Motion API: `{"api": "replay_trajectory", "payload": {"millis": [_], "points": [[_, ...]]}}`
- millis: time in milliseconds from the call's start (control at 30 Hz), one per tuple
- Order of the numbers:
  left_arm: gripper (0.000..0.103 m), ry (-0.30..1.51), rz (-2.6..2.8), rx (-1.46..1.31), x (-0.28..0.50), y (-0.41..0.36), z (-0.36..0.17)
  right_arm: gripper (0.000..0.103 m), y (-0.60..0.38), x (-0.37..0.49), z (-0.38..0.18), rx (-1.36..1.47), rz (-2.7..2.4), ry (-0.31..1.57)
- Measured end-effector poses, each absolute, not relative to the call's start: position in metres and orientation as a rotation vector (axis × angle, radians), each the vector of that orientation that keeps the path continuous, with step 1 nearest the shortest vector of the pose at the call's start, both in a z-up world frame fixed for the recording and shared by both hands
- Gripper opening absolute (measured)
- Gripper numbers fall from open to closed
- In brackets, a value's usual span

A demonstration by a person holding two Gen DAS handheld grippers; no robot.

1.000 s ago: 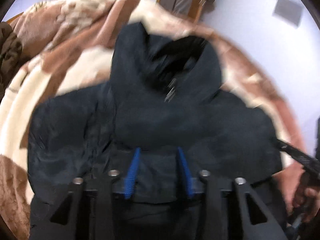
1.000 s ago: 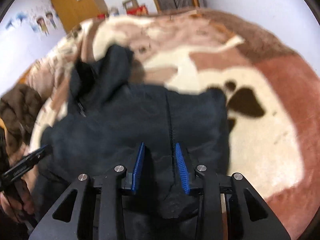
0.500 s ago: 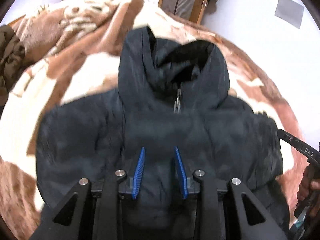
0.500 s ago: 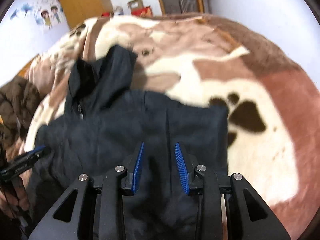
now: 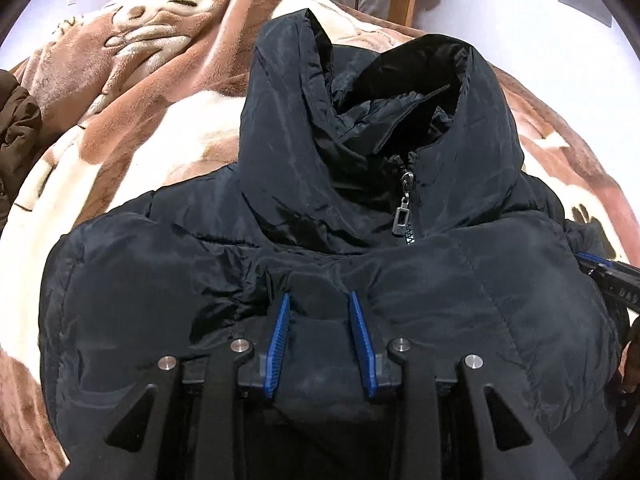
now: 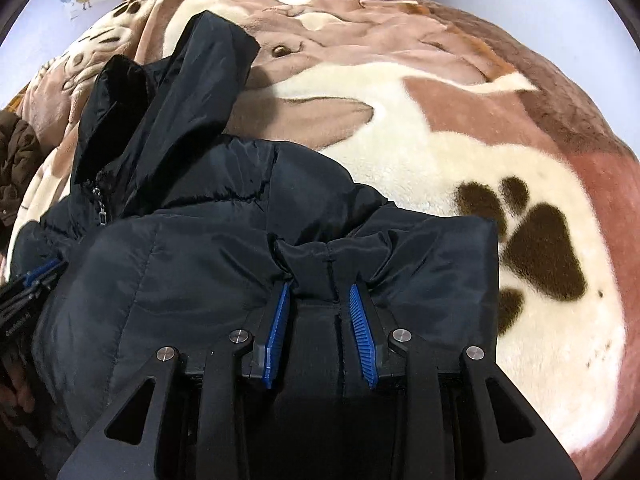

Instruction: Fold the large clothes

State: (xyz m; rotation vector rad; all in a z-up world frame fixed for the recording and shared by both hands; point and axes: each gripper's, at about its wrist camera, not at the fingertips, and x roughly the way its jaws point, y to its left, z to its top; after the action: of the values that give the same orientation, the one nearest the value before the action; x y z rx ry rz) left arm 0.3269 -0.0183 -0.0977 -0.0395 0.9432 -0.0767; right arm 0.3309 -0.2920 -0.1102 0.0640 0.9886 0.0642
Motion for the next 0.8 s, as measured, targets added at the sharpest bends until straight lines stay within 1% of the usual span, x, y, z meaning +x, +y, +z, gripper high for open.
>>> {"api": "replay_trajectory", "payload": {"millis": [133,200,267,367,433,533,700,800], "points": [[0.034,0.946,-0.084,-0.06,0.323,-0.012,-0.082,0.032,-0.277,0.308,-0.07,0.11,0.127,0.883],[0.034,0.945,-0.08,-0.078,0.322,-0.007,-0.078,0.032,-0.256,0.296,-0.061,0.084,0.187,0.863],[0.034,0.943,-0.074,-0.083,0.317,-0.004,-0.075,0.032,-0.232,0.291,-0.066,0.043,0.255,0.878],[0.034,0.94,-0.062,-0.058,0.309,-0.002,-0.074,0.032,-0.211,0.295,-0.091,-0.032,0.265,0.935],[0.034,0.943,-0.061,-0.055,0.305,0.002,-0.072,0.032,-0.216,0.299,-0.102,0.003,0.26,0.963],[0.034,0.949,-0.043,-0.04,0.3,0.006,-0.066,0.032,-0.221,0.295,-0.09,0.032,0.251,0.962],[0.034,0.921,-0.031,-0.031,0.282,0.013,-0.05,0.032,-0.218,0.267,-0.063,0.034,0.275,0.89],[0.034,0.913,-0.026,-0.033,0.274,0.015,-0.05,0.032,-0.209,0.26,-0.072,0.018,0.284,0.902]]}}
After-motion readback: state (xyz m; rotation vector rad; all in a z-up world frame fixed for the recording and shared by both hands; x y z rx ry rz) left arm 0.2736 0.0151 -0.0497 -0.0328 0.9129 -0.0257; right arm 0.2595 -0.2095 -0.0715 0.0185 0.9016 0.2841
